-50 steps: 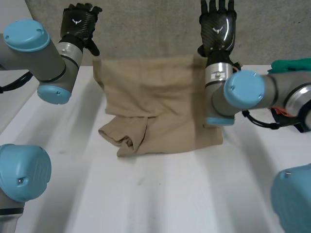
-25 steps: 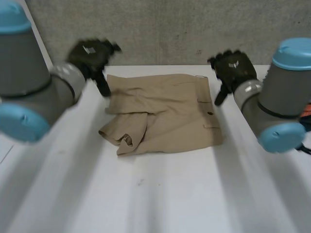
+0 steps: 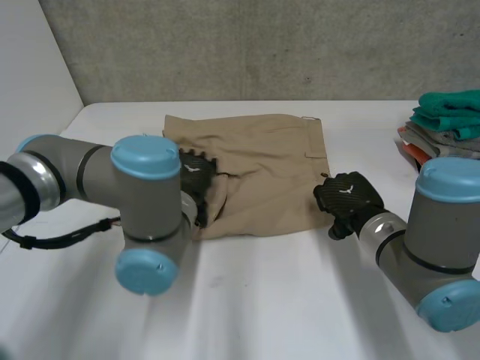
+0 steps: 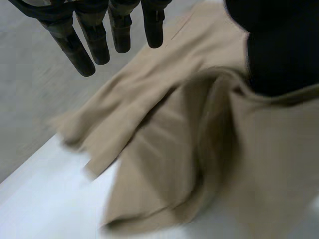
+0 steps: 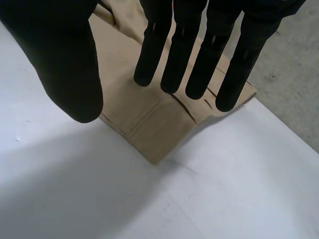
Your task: Fold the laundry.
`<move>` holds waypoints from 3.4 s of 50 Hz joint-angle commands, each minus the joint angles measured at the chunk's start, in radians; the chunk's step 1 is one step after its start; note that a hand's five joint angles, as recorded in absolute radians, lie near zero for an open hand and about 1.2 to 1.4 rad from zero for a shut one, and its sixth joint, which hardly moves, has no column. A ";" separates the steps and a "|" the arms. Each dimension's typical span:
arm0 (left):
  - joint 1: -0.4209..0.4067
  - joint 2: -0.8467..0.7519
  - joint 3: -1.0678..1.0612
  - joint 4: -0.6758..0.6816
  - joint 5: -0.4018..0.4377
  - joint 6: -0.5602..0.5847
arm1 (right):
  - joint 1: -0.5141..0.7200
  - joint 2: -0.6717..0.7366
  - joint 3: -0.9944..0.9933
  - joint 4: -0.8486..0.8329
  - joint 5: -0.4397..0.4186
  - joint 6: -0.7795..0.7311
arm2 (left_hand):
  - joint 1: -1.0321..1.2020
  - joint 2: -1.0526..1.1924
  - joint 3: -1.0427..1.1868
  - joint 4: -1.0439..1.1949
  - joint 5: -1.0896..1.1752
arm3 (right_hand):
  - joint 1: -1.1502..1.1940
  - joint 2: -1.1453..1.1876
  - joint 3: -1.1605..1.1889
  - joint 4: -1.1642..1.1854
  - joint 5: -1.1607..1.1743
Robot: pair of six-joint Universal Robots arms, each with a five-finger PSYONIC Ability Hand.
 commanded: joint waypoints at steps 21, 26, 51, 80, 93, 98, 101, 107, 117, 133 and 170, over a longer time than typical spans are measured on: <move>0.227 0.259 -0.200 -0.017 0.127 0.040 | 0.013 0.179 -0.057 -0.222 -0.046 -0.160 | -0.030 -0.031 -0.037 -0.026 -0.050 | -0.211 -0.210 -0.209 -0.206 -0.203; 0.224 0.328 -0.312 -0.012 0.218 0.044 | 0.017 0.212 -0.084 -0.267 -0.027 -0.167 | -0.030 -0.031 -0.037 -0.026 -0.050 | 0.076 0.077 0.078 0.081 0.084; 0.244 0.182 -0.344 -0.020 0.330 0.109 | 0.006 0.170 -0.172 -0.104 -0.029 -0.052 | 0.329 0.328 0.322 0.332 0.308 | 0.474 0.474 0.476 0.478 0.481; 0.196 0.176 -0.043 -0.199 0.296 0.090 | -0.029 -0.093 0.000 0.192 -0.073 0.018 | 1.192 1.191 1.184 1.195 1.171 | -0.187 -0.186 -0.185 -0.182 -0.180; 0.159 0.165 0.167 -0.377 0.273 0.041 | 0.072 0.097 -0.055 -0.115 0.017 0.115 | 1.192 1.191 1.184 1.195 1.171 | -0.222 -0.222 -0.220 -0.218 -0.215; 0.164 0.145 0.222 -0.425 0.246 0.028 | 0.101 0.183 -0.129 -0.176 0.092 0.109 | 1.192 1.191 1.184 1.195 1.171 | -0.222 -0.222 -0.220 -0.218 -0.215; 0.171 0.135 0.254 -0.436 0.243 0.016 | 0.109 0.237 -0.187 -0.166 0.121 0.094 | 1.192 1.191 1.184 1.195 1.171 | -0.219 -0.219 -0.217 -0.215 -0.212; 0.185 0.119 0.297 -0.443 0.241 -0.012 | 0.109 0.301 -0.268 -0.149 0.143 0.075 | 1.192 1.191 1.184 1.195 1.171 | -0.152 -0.151 -0.150 -0.147 -0.145; 0.201 0.119 0.277 -0.491 0.244 -0.030 | 0.111 0.236 -0.273 -0.132 0.140 0.072 | 1.192 1.191 1.184 1.195 1.171 | 0.583 0.583 0.585 0.587 0.590; 0.260 0.325 -0.036 -0.548 0.393 0.091 | -0.075 -0.051 -0.209 0.341 -0.072 -0.143 | 1.192 1.191 1.184 1.195 1.171 | 0.583 0.583 0.585 0.587 0.590; 0.228 -0.163 0.705 -0.597 0.172 -0.022 | 0.075 0.218 -0.207 -0.061 0.112 0.144 | 1.192 1.191 1.184 1.195 1.171 | -0.172 -0.172 -0.170 -0.168 -0.165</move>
